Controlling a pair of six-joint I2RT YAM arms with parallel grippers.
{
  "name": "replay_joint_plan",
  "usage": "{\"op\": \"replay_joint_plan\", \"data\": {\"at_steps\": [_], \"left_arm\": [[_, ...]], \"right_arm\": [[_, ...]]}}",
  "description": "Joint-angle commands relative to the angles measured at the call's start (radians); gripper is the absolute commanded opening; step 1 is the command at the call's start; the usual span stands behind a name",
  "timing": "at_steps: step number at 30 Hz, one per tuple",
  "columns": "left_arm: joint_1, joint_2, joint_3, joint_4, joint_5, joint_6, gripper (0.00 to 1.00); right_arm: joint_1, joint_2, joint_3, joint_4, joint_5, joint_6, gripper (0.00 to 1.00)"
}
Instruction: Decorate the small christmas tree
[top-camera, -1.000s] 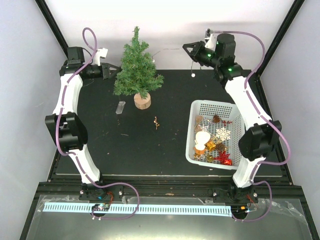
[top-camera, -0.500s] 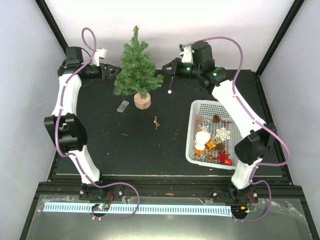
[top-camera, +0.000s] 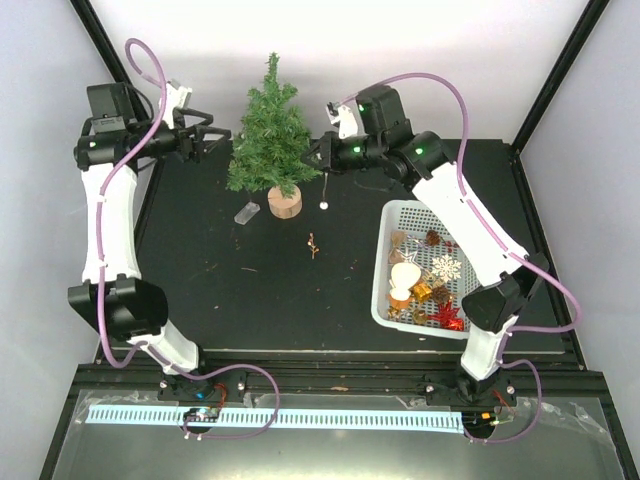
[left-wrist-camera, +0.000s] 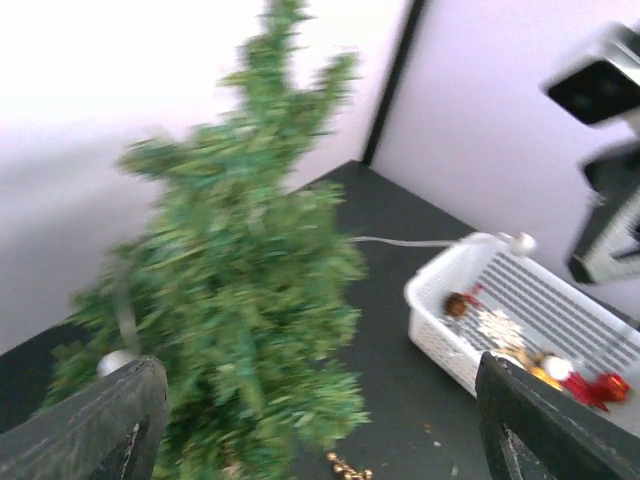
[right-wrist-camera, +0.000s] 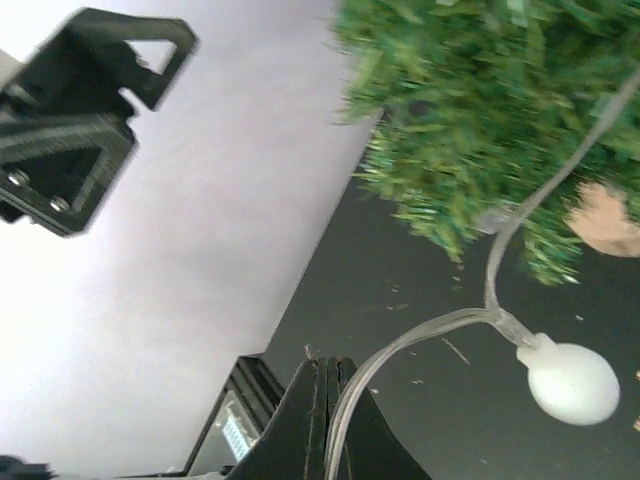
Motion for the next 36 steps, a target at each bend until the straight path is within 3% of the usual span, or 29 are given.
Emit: {"op": "replay_joint_plan", "data": {"at_steps": [1,7,14,19,25,36], "left_arm": [[-0.055,-0.011,0.061,-0.276,0.207,0.254,0.83],[-0.202,0.058,0.085,-0.703,0.257,0.675,0.59],[-0.300,0.069,-0.001,-0.655,0.286,0.763,0.60],[-0.355,0.070,-0.029,-0.581,0.281,0.737,0.63],[-0.381,0.003,-0.171,-0.268,0.273,0.539,0.69],[-0.410,-0.065,-0.330,0.078,0.210,0.299,0.73]], "right_arm": [[0.018,0.045,0.121,-0.030,-0.082,0.014,0.01],[0.018,0.077,0.138,0.094,-0.130,0.137,0.01],[0.018,0.072,0.056,0.281,-0.174,0.279,0.01],[0.018,0.061,-0.005,0.371,-0.172,0.353,0.01],[0.018,0.051,-0.045,0.426,-0.175,0.395,0.01],[0.019,0.040,-0.089,0.483,-0.184,0.429,0.01]]}}
